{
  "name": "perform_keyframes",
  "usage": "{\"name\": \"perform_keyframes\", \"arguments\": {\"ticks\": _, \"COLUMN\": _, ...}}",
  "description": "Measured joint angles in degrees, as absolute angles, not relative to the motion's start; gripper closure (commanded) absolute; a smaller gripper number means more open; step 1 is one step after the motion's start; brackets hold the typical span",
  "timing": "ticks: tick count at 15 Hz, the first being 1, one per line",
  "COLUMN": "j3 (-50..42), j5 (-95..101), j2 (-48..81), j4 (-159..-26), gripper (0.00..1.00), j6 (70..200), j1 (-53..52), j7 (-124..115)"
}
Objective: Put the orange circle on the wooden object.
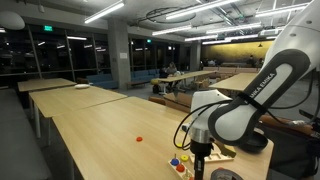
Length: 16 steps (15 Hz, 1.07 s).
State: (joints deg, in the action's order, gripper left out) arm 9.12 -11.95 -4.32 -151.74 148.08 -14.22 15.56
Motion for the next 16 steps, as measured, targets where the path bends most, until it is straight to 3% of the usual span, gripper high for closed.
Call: {"name": "perform_keyframes", "arguments": {"ticks": 16, "j3": 9.7, "j5": -12.0, "j2": -1.6, "j4": -150.3, "gripper": 0.75, "j6": 151.6, "j1": -14.1, "j7": 15.6}}
